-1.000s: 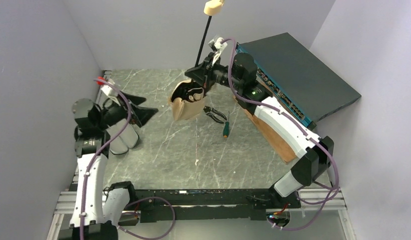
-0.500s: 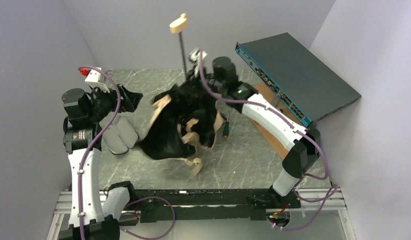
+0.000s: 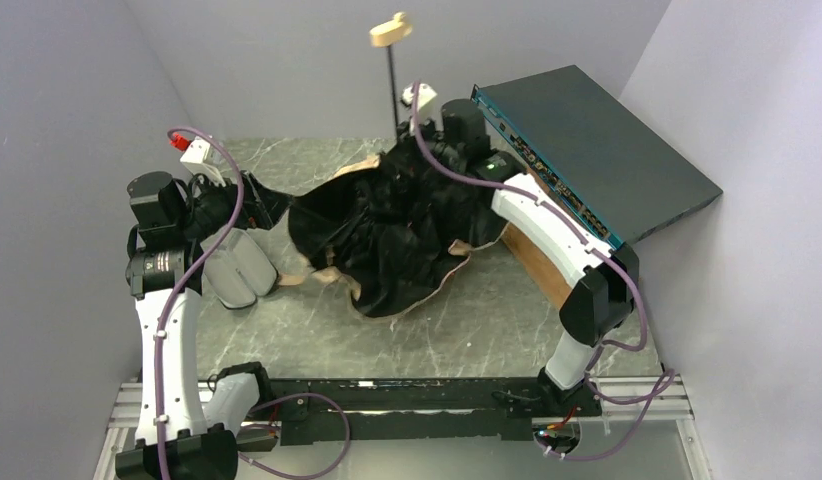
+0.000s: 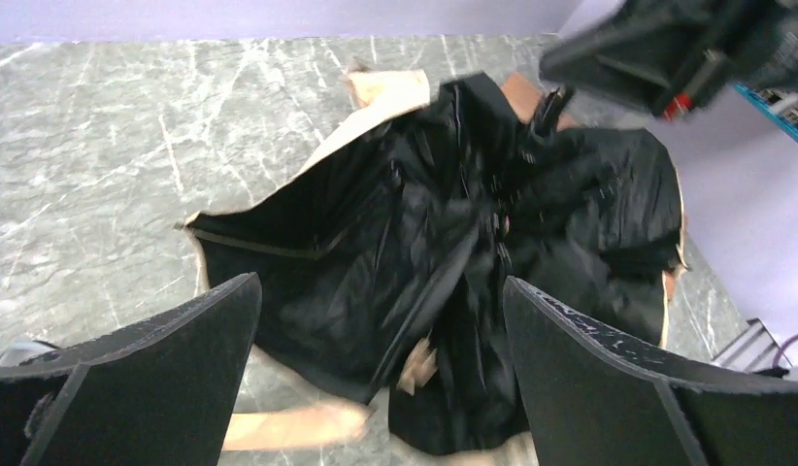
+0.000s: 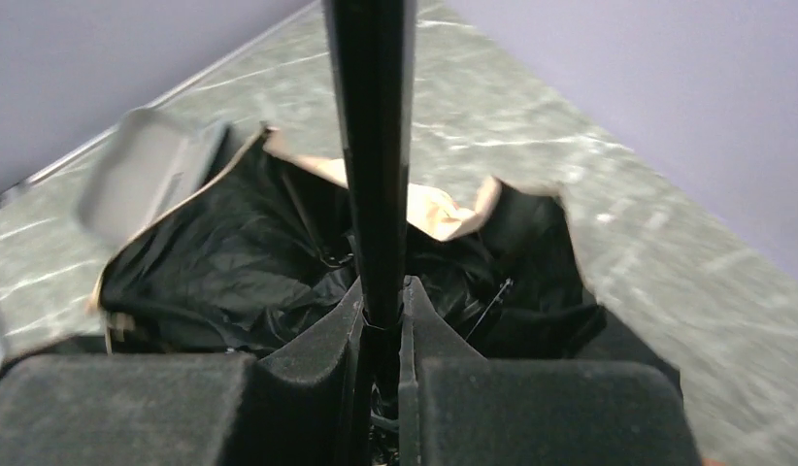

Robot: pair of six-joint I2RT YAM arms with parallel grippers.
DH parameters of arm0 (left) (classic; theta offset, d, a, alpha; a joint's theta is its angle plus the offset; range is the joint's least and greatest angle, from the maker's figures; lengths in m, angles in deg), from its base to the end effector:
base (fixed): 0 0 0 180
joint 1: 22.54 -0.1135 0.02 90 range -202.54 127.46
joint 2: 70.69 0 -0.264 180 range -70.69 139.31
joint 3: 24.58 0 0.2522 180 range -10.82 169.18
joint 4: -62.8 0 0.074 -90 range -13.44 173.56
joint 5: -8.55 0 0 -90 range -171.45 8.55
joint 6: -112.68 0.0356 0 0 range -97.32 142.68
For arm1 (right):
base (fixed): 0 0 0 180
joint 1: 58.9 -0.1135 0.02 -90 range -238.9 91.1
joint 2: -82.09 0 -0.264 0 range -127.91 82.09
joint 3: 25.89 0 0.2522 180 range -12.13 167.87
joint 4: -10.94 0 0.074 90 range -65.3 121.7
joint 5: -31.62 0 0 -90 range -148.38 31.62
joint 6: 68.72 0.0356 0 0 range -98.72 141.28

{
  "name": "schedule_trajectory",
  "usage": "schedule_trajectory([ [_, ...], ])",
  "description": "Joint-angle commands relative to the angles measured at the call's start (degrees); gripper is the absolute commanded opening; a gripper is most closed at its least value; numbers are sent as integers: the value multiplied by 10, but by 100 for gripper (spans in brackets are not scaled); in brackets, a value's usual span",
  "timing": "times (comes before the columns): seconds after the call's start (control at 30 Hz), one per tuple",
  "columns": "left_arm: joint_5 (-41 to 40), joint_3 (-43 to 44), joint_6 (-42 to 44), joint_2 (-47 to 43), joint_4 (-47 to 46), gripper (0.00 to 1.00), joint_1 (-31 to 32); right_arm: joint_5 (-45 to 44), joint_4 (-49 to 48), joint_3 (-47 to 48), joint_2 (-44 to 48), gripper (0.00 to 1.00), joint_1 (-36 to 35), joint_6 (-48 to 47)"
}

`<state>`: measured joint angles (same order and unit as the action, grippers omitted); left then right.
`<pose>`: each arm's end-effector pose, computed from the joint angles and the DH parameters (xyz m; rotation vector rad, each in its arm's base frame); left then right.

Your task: Open the umbrella

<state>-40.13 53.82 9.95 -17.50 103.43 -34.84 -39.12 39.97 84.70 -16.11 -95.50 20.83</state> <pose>0.1878 0.0169 0.4055 0.1114 1.8177 -0.6650 0.3198 0.2521 0.3981 -0.8301 1.7227 0.7444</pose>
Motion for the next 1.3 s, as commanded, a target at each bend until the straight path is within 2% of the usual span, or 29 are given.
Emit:
schedule_trajectory([
  [0.0, 58, -8, -2, -20, -40, 100, -1, -2, -69, 17, 25, 0, -21, 4],
  [0.1, 70, 1, -9, -9, -41, 100, -1, 48, -95, -28, 61, 0, -69, 79],
  [0.23, 61, 27, 10, -3, -16, 100, -1, -12, -84, 24, 39, 0, 38, 91],
  [0.3, 59, 24, 6, -7, -25, 100, -1, -49, -92, 44, 26, 0, 62, 84],
  [0.4, 65, 12, -11, -7, -51, 100, 0, 7, -125, 12, 38, 0, 14, 119],
  [0.47, 74, 10, -19, -1, -57, 100, -1, 37, -119, -17, 57, 0, -44, 108],
  [0.53, 75, 14, -17, 2, -51, 100, -1, 28, -128, -45, 79, 0, -54, 80],
  [0.63, 71, 19, -16, -3, -46, 100, -1, -22, -131, -11, 59, 0, 44, 99],
  [0.7, 75, 19, -20, -3, -48, 100, -1, -45, -121, 26, 36, 0, 71, 94],
  [0.77, 81, 12, -25, -4, -57, 100, -1, -22, -122, 20, 35, 0, 18, 79],
  [0.83, 85, 2, -38, -2, -75, 100, 0, 7, -111, -4, 53, 0, -66, 61],
  [0.9, 94, 7, -33, 2, -75, 100, 0, -2, -137, -48, 85, 0, -104, 47],
  [0.97, 85, 15, -13, -2, -59, 100, 1, -66, -173, -62, 95, 0, -64, 23],
  [1.07, 74, 21, 5, -5, -38, 100, 1, -105, -189, 3, 55, 0, 62, 35],
  [1.13, 74, 21, 7, -5, -32, 100, 2, -99, -194, 29, 38, 0, 81, 42],
  [1.2, 76, 12, -3, -7, -47, 100, 5, -54, -187, 11, 40, 0, 41, 63],
  [1.27, 74, 6, -9, -7, -57, 100, 12, -25, -182, -39, 62, 0, -50, 36],
])
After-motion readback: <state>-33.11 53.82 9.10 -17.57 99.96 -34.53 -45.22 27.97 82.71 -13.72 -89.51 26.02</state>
